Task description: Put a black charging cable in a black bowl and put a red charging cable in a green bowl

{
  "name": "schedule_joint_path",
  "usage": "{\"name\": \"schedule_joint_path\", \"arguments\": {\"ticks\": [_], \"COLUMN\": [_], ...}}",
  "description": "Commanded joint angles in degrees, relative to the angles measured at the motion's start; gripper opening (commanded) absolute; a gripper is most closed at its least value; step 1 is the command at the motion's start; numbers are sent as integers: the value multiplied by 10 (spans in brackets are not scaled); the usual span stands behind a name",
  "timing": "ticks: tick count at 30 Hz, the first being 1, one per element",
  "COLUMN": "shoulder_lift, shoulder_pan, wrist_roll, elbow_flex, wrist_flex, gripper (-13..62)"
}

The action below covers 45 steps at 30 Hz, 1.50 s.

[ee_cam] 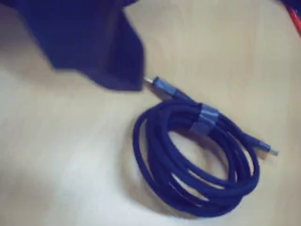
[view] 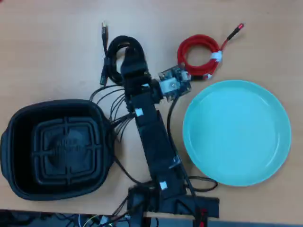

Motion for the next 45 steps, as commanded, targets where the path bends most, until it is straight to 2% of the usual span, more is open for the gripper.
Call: {"name": "schedule_joint_path", "arguments": {"ticks": [1,7,17,22,35,45], "shoulder_lift": [-32,-120,-249,-265,-322,-321], "shoulder_pan": [-30,-89,-86,-75,42,-1], "wrist_roll": [-37,-158,-163,-163,-159,-164], "elbow_flex": [-59,-58,-49,-37,11,63], "wrist_flex": [-6,-38,-98,-113,-145,-201], "gripper": [568,567,568,568,568,567]}}
